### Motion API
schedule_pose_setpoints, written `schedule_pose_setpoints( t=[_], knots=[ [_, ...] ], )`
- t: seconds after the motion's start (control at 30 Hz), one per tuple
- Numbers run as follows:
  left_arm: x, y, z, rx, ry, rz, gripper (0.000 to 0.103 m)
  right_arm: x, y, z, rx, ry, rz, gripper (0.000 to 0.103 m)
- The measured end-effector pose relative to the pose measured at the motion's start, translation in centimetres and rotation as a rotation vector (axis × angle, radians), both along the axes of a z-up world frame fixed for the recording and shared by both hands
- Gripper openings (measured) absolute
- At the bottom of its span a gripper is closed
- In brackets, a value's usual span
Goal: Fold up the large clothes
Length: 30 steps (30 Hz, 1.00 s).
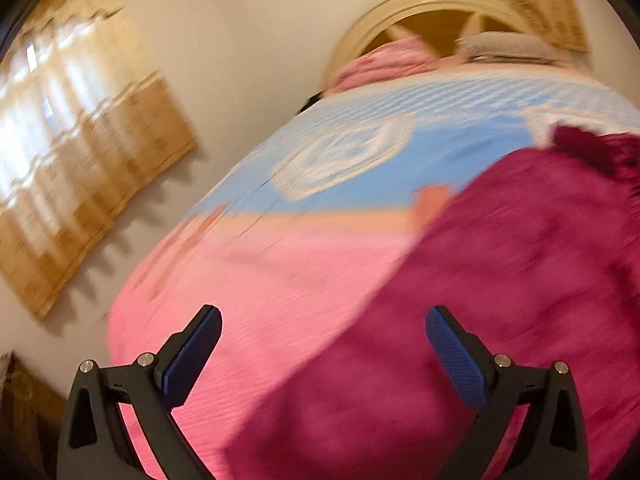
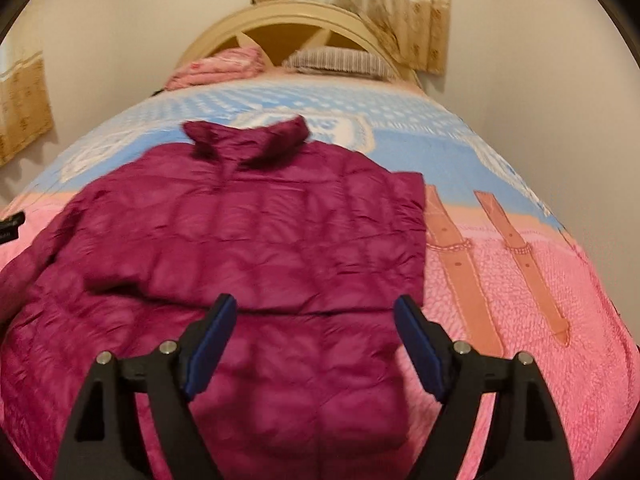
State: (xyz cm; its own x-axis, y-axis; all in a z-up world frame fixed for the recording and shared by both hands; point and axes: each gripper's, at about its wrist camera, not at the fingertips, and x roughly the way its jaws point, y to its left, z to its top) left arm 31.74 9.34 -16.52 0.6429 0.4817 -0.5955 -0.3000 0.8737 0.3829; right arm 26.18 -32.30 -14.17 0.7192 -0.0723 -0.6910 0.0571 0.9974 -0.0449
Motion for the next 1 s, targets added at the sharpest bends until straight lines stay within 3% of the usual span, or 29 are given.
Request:
schedule_pose_setpoints(
  t=[0.07,0.23,0.37,0.5,0.57,0.6,0.67,0.7,0.83,1.0],
  knots=[
    [-1.6,3.5,-1.0,-0.018,0.034,0.045,0.102,-0.7,1.0,0.1,-0.007,-0.011,0.011,0.086],
    [-6.1,9.1,-3.2,-0.183,0.092,0.111,0.102,-2.9,3.0,0.1,0.011,-0.021,0.043,0.086],
    [-7.7,8.9,-3.7,-0.241,0.076,0.11,0.102,-4.2,4.4,0.0,0.015,-0.028,0.061,0.086],
    [-6.8,7.2,-4.6,-0.266,0.093,0.062,0.102,-4.9,5.5,0.2,0.004,-0.033,0.072,0.086],
    [-6.0,6.7,-5.7,-0.283,0.136,0.057,0.071,-5.3,5.5,0.6,0.006,-0.05,0.07,0.086],
    [-5.8,6.5,-5.9,-0.303,0.149,0.042,0.049,-5.6,5.5,0.9,0.008,-0.062,0.068,0.086],
    [-6.1,5.7,-5.4,-0.269,0.136,0.024,0.028,-5.9,5.2,1.3,0.01,-0.081,0.06,0.086],
    [-6.2,5.4,-5.0,-0.255,0.129,0.012,0.022,-6.0,5.0,1.4,0.009,-0.09,0.053,0.086],
    [-6.4,4.5,-1.0,-0.135,0.031,0.025,0.02,-5.7,3.5,1.6,0.012,-0.101,0.016,0.086],
    [-5.4,0.7,6.3,-0.004,-0.117,-0.036,0.019,-5.6,1.1,1.7,0.052,-0.117,-0.043,0.086]
  ],
)
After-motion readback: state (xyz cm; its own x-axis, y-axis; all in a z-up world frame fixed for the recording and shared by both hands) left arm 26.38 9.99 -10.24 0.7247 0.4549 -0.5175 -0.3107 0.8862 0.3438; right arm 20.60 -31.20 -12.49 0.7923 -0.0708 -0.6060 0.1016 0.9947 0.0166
